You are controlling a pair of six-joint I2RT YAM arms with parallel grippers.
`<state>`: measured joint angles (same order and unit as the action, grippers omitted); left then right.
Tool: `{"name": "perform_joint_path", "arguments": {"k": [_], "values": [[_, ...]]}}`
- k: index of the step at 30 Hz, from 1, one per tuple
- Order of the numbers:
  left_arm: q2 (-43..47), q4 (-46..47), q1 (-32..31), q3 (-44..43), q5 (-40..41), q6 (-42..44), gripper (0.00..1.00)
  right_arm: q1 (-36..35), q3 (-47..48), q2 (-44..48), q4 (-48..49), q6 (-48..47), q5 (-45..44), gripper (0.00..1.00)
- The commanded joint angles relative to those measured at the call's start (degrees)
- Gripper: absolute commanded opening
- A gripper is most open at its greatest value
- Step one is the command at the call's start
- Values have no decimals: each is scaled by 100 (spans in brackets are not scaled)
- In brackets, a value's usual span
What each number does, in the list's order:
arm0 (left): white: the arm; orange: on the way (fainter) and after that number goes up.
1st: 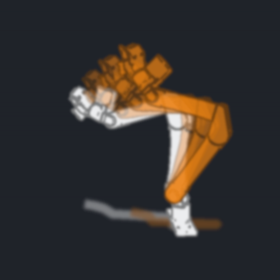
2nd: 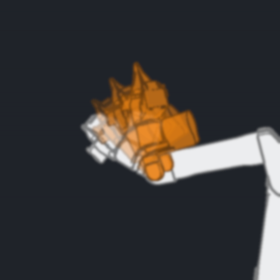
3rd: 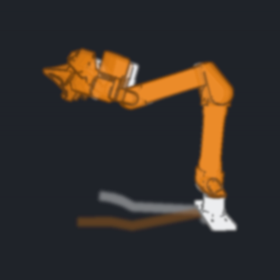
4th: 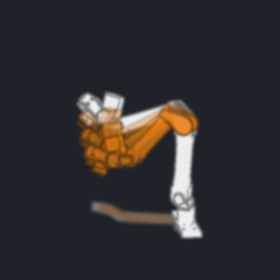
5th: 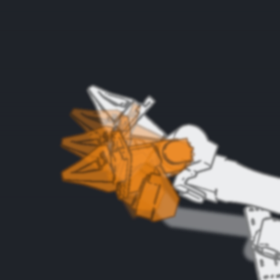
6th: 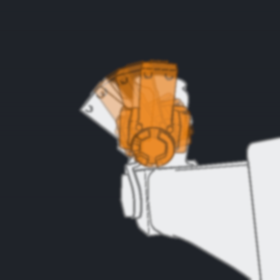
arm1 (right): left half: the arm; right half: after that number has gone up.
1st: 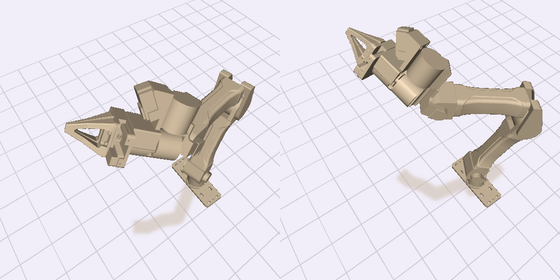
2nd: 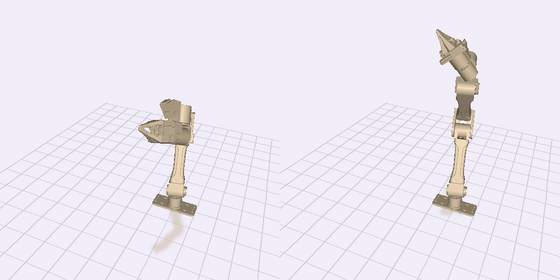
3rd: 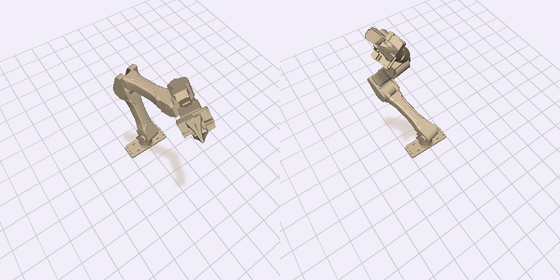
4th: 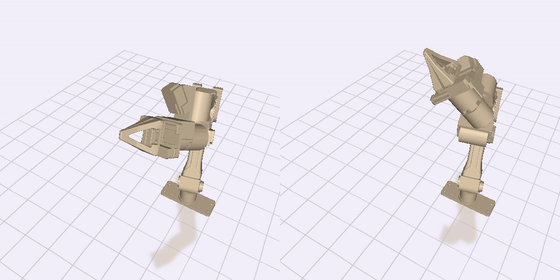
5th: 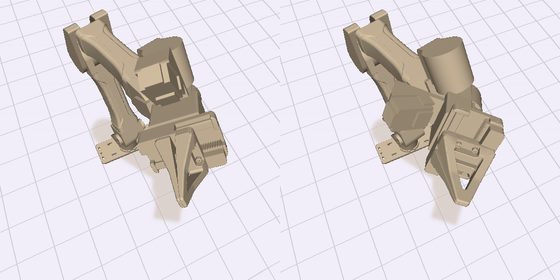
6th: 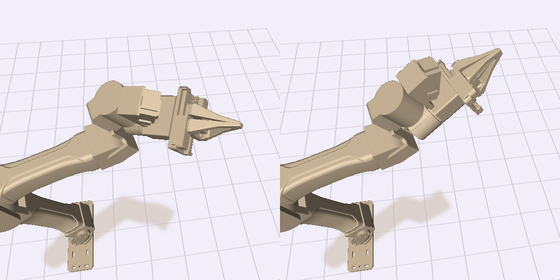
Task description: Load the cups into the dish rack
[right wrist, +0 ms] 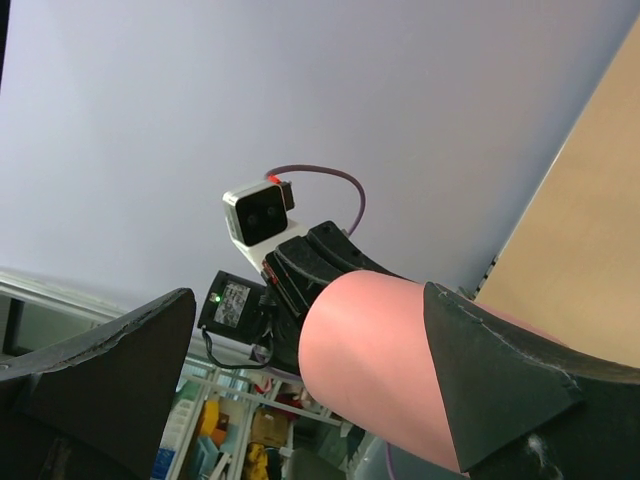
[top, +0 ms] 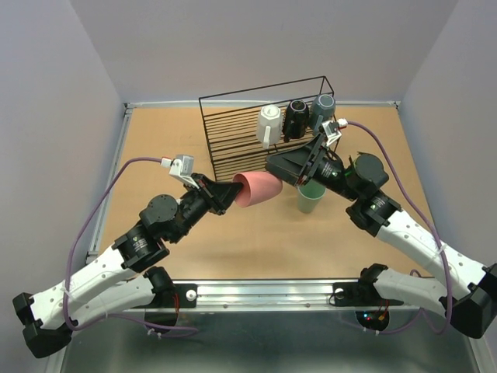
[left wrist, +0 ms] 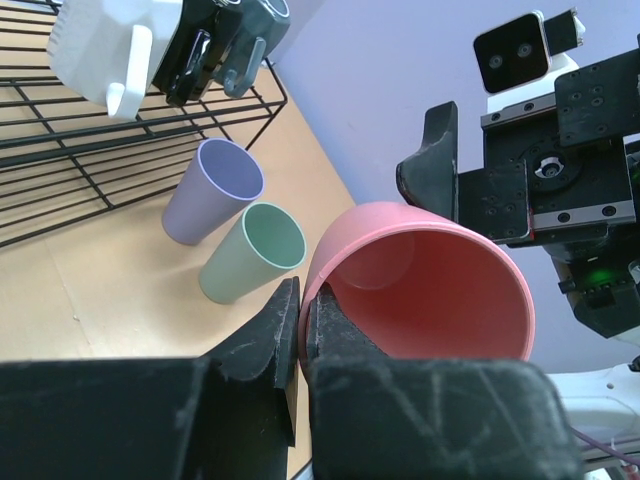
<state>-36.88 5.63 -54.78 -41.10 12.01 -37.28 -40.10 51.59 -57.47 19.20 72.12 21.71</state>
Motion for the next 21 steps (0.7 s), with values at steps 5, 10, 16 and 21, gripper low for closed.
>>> {"name": "perform_joint_path", "arguments": {"k": [5, 10, 16, 21], "values": [[85, 773, -6, -134, -41, 124, 0, -7, -62, -220, 480, 119, 237, 100], [313, 527, -15, -424, 205, 282, 0, 2, -184, -141, 225, 65, 17, 100], [533, 290, -6, -530, 346, 335, 0, -7, -123, -264, 163, 66, 61, 100], [629, 333, -15, -487, 354, 265, 0, -7, -44, -343, 137, 48, 96, 100]]}}
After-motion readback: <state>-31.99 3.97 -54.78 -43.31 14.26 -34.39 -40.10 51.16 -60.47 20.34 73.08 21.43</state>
